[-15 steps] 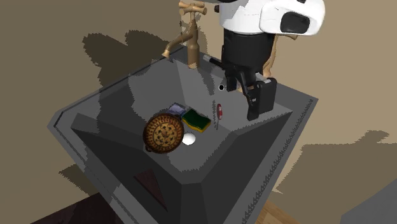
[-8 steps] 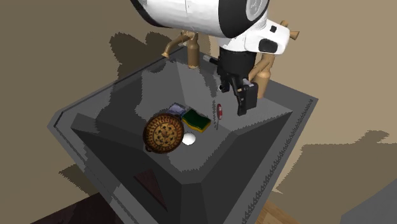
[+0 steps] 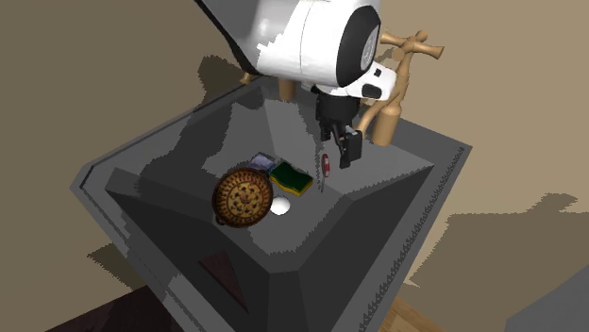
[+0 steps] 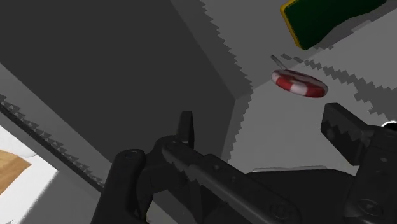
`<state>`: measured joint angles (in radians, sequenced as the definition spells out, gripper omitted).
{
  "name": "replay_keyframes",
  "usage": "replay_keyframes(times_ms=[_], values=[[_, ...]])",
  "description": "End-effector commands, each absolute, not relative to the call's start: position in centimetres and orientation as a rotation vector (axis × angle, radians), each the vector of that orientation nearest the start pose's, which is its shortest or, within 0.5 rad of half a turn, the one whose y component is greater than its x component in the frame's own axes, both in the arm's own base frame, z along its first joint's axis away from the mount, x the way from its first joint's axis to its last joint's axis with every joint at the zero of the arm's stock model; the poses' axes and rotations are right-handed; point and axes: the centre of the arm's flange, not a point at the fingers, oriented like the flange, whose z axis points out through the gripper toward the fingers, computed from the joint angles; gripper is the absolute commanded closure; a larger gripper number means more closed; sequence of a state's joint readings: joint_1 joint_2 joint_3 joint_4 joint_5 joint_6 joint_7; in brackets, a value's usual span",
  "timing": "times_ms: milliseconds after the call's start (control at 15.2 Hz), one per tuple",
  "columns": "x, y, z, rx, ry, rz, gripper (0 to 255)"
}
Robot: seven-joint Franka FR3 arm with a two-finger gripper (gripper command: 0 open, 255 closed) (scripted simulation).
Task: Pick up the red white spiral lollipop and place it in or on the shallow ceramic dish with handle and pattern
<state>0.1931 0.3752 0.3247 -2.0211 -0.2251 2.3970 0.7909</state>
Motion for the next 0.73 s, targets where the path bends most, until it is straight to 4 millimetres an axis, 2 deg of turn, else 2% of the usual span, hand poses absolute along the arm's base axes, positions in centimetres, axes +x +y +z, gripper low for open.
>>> replay_keyframes(times_ms=[0, 396, 462, 660], values=[[53.7, 30.7, 25.7, -3.147, 0.201, -0.059, 0], [56.2, 35.8, 20.1, -3.148, 0.18, -0.024, 0], [56.5, 36.3, 19.5, -3.148, 0.178, -0.02, 0], [56.5, 36.3, 17.9, -3.148, 0.178, -0.02, 0]])
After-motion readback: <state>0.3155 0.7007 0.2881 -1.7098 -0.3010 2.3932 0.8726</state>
